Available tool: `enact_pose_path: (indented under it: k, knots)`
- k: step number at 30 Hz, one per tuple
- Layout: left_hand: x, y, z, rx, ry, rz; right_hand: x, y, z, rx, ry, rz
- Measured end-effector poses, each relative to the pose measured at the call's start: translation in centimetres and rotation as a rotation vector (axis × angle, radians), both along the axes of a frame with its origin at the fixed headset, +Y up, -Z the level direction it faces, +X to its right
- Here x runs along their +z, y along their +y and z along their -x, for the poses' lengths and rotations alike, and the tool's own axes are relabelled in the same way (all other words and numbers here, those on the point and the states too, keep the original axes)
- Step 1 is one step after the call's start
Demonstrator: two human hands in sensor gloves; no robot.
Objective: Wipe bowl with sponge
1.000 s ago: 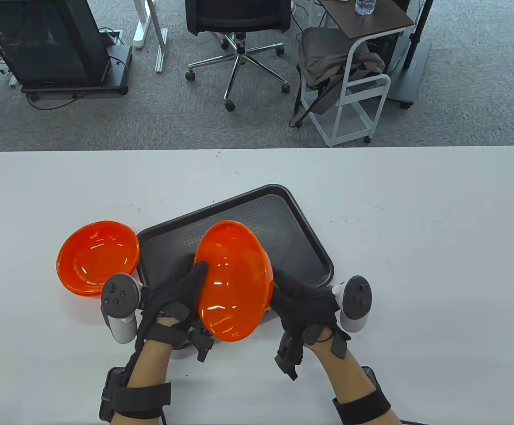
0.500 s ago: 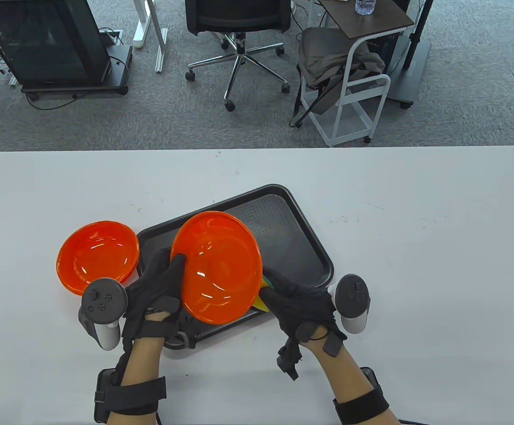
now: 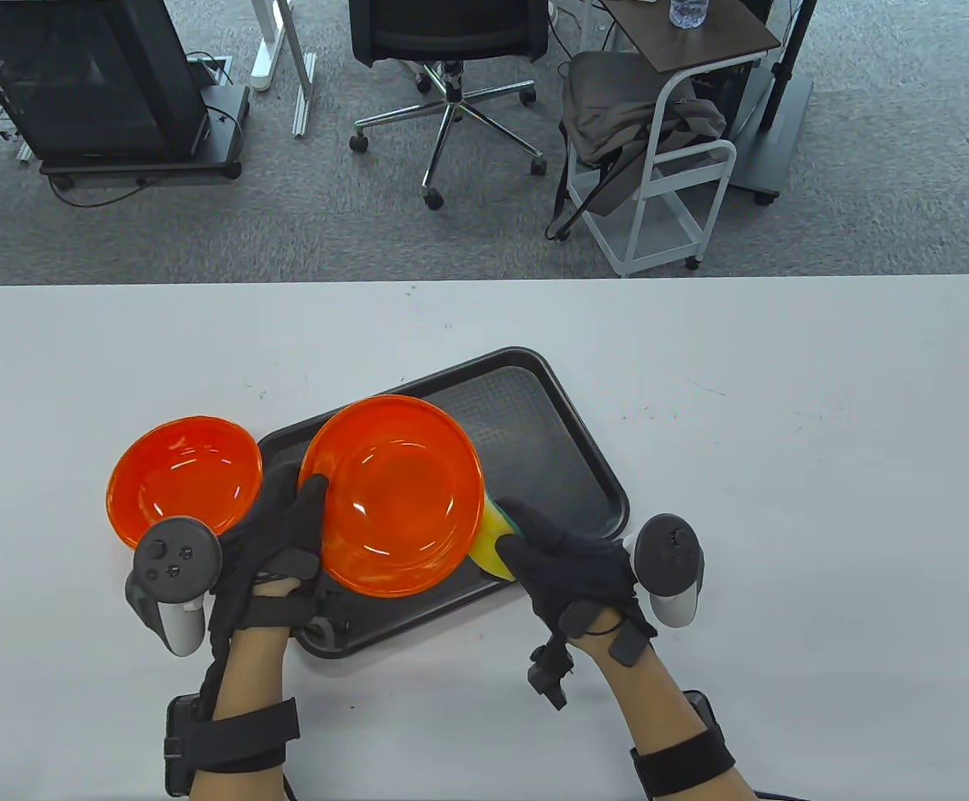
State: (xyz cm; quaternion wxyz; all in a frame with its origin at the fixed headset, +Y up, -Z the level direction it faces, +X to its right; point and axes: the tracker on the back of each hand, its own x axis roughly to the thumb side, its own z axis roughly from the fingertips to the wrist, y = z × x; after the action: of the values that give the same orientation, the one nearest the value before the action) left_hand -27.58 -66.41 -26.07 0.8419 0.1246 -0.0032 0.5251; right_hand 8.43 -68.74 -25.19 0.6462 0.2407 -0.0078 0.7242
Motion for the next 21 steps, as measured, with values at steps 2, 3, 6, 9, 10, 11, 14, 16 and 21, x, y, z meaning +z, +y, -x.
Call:
enact_pose_path:
  k: [2, 3, 6, 9, 10, 11, 14, 16, 21]
  knots:
    - [-0.1, -0.1, 0.8, -0.008, 0.037, 0.004, -0.1, -0.2, -0.3, 0.0, -0.009, 0.009]
    - [-0.1, -0.1, 1.4, -0.018, 0.064, 0.007, -0.1, -0.3, -0.4, -0.001, -0.013, 0.013]
    - [-0.2, -0.2, 3.0, -0.048, 0.139, 0.023, -0.2, -0.3, -0.8, -0.008, -0.024, 0.016]
    - [-0.2, -0.8, 5.1, -0.038, 0.231, 0.054, -0.3, -0.4, -1.1, -0.016, -0.031, 0.023]
    - [-0.1, -1.0, 5.9, -0.026, 0.265, 0.066, -0.4, -0.5, -1.2, -0.019, -0.031, 0.025]
    - [0.0, -1.1, 6.4, -0.015, 0.286, 0.072, -0.4, -0.5, -1.2, -0.02, -0.033, 0.027]
    - [0.4, -1.6, 8.3, 0.028, 0.369, 0.073, -0.5, -0.5, -1.4, -0.02, -0.034, 0.03]
    - [0.6, -2.0, 9.4, 0.068, 0.416, 0.081, -0.5, -0.5, -1.5, -0.019, -0.038, 0.028]
    - [1.6, -3.0, 11.2, 0.18, 0.49, 0.105, -0.5, -0.5, -1.8, -0.042, -0.041, 0.037]
